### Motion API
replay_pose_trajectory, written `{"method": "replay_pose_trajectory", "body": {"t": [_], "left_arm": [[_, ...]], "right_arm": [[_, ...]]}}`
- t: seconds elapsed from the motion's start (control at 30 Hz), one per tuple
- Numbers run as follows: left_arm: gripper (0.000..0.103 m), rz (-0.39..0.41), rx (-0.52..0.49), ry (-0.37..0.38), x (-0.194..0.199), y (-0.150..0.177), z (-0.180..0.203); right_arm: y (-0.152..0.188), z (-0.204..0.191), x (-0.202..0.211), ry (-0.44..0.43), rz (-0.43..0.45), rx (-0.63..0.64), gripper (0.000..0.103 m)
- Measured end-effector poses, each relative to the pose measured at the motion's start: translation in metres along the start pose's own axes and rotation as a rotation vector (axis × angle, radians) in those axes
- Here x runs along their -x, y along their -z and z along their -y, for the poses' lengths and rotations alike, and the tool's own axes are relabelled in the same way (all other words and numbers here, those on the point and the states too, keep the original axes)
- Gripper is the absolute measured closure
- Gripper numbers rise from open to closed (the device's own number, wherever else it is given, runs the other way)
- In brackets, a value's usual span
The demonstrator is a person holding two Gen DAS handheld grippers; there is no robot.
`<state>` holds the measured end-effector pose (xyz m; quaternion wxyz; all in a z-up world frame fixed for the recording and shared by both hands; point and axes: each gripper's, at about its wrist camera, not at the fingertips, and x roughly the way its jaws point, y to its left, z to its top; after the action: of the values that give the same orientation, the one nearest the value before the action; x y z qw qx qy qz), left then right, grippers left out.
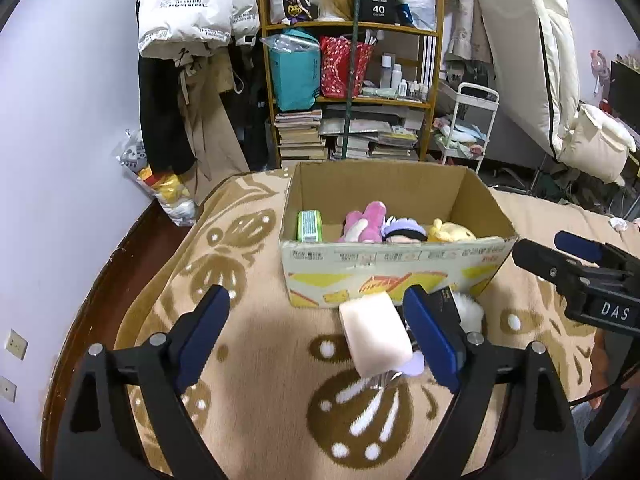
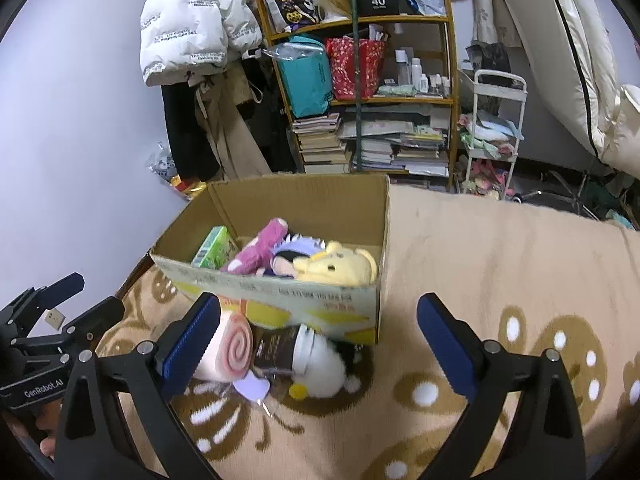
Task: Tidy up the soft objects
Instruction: 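Lower left tool to pink roll-cake plush while right tool lowers to black tissue pack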
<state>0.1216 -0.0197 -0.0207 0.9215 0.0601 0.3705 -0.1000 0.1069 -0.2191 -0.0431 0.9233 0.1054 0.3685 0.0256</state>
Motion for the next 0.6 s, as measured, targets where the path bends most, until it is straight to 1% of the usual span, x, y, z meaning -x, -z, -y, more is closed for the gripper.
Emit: {"method": "replay_pose_trajectory", "body": {"t": [0.17, 0.3, 0.43, 0.6], "left_arm": [[0.015, -0.035, 0.004, 0.010, -0.009, 0.003, 0.000], [0.015, -0.060, -0.012, 0.022, -0.020, 0.003, 0.004], [0.015, -0.076, -0.006, 0.038, -0.030, -0.001, 0.006], [0.015, -0.083, -0.003, 0.066, -0.043, -0.009, 0.007]], "right_arm": [[0.016, -0.002, -0.008, 0.022, -0.046, 0.013, 0.000], [0.019, -0.006, -0.017, 0.029, -0.064, 0.034, 0.000], [0.022, -0.013, -0.027, 0.034, -0.079, 0.056, 0.000], [0.028, -0.016, -0.036, 0.051, -0.101, 0.081, 0.000]]}}
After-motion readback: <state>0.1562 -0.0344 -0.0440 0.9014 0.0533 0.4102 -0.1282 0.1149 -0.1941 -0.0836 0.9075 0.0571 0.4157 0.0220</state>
